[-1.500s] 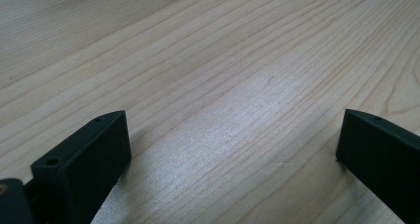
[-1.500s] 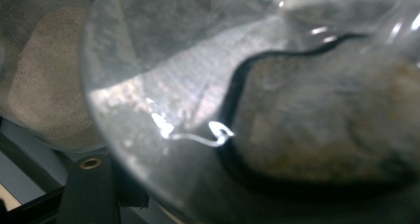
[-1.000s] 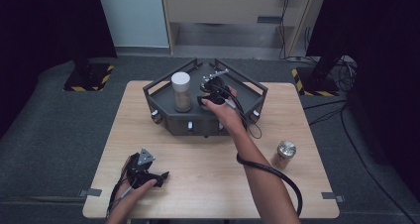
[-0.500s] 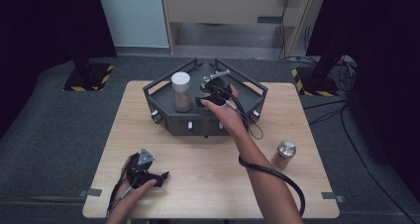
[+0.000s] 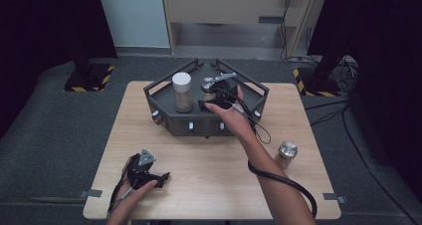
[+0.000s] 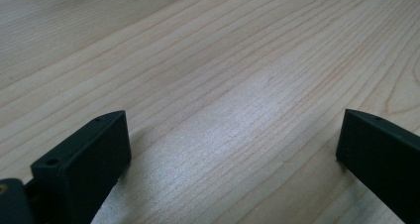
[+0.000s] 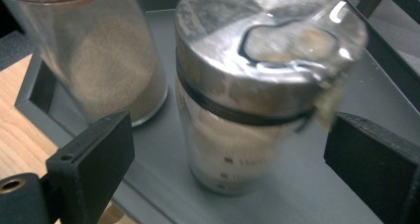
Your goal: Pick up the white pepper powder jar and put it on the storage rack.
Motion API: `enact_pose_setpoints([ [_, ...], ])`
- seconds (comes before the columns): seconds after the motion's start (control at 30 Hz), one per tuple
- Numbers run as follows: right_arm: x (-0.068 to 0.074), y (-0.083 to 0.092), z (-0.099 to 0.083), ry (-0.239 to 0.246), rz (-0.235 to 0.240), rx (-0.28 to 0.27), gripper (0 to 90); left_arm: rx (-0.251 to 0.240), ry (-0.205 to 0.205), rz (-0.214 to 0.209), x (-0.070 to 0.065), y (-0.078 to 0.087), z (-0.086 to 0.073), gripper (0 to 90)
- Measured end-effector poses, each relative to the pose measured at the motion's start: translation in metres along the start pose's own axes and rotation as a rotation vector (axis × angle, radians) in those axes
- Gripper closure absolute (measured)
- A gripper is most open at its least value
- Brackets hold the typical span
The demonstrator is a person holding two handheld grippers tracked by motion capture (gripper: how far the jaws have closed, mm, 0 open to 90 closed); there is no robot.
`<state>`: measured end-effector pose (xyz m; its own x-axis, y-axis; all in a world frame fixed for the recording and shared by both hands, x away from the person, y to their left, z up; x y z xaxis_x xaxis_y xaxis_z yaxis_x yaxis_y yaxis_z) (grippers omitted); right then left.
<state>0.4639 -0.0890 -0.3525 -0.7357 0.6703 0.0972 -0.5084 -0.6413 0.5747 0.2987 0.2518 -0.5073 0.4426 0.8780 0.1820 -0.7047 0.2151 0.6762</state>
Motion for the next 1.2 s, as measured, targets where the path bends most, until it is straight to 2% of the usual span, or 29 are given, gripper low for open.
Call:
enact_pose_setpoints([
  [0.3,-0.006,0.02,-0.007,-0.011,0.007,-0.004,4.8,0.0,0.0,0.0,0.0,0.0,0.0,0.0],
  [0.8,-0.011,0.058,-0.017,0.015,-0.004,-0.018,4.4,-0.001,0.002,0.001,0.0,-0.001,0.0,0.0],
  [1.2,-0.015,0.077,-0.025,0.025,-0.001,-0.013,4.0,-0.001,0.004,0.003,-0.001,-0.001,0.001,0.0],
])
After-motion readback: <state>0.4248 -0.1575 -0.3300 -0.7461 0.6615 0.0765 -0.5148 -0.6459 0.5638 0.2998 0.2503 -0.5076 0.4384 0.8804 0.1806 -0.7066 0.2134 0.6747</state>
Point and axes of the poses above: each handheld gripper's, and its own axes: y roughly backward along the jaws, z roughly out of its top, x roughly to its left, the point moved 8 cm from there along -y, roughly forward along the jaws, and after that the axes turned 12 degrees about z, right-handed, at the moved point
